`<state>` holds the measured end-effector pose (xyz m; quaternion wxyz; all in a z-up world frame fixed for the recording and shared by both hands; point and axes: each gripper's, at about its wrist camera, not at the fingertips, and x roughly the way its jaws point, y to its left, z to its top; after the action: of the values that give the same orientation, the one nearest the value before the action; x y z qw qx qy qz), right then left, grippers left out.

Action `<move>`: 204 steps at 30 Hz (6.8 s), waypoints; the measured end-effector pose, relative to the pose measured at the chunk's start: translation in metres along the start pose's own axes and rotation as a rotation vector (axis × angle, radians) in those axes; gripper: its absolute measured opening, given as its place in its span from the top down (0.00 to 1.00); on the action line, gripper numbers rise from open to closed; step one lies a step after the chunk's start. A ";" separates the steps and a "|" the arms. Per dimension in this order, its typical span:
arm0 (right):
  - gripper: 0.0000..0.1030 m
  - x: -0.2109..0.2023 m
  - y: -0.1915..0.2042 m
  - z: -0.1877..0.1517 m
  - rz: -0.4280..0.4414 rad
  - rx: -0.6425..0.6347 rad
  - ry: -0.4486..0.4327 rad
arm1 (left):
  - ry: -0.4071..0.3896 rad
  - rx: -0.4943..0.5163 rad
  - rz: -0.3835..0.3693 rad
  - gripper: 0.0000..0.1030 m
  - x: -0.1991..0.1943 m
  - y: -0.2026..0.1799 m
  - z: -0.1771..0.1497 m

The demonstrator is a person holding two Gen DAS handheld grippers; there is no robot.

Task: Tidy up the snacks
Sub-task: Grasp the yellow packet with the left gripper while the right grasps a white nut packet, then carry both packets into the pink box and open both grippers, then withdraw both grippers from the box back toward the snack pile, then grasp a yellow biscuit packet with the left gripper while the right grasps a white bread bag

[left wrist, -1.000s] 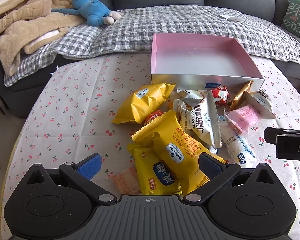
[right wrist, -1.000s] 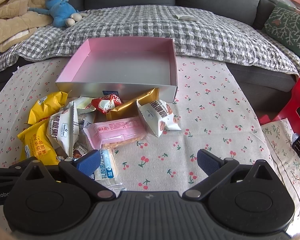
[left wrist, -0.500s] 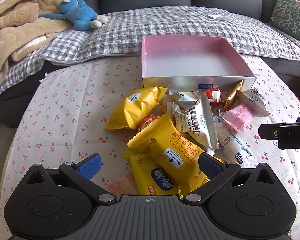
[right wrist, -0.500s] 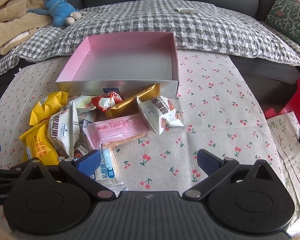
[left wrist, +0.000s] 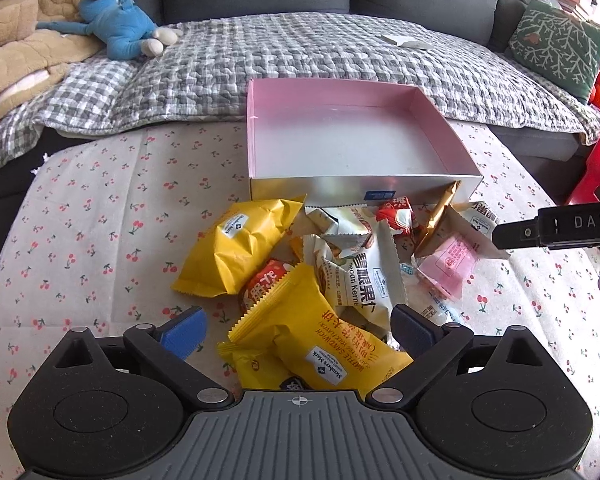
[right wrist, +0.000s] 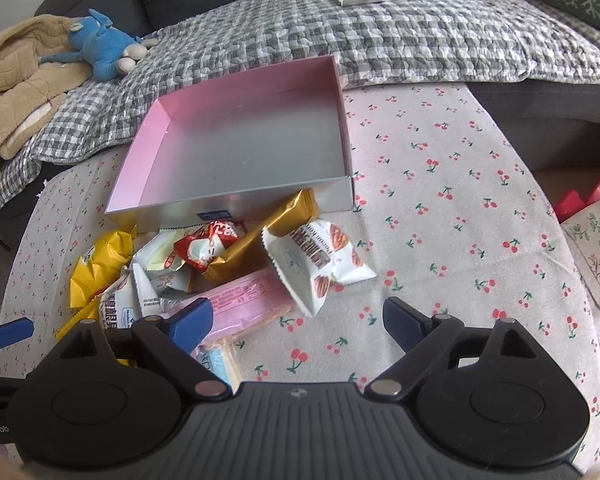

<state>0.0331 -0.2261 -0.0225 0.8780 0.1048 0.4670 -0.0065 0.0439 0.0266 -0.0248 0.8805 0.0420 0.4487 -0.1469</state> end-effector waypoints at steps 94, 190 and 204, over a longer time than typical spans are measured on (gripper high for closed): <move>0.66 0.023 -0.010 0.067 0.292 0.031 -0.173 | -0.123 -0.132 -0.034 0.72 0.032 -0.008 0.110; 0.01 -0.004 0.020 -0.058 0.146 -0.215 -0.166 | -0.159 0.095 -0.001 0.07 -0.009 0.023 -0.071; 0.36 0.020 0.025 -0.058 0.162 -0.217 -0.137 | -0.100 0.119 -0.018 0.41 0.012 0.017 -0.071</move>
<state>-0.0008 -0.1894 -0.0658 0.9117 0.0460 0.3938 0.1078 0.0007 0.0551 -0.0771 0.8964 0.0826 0.3949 -0.1833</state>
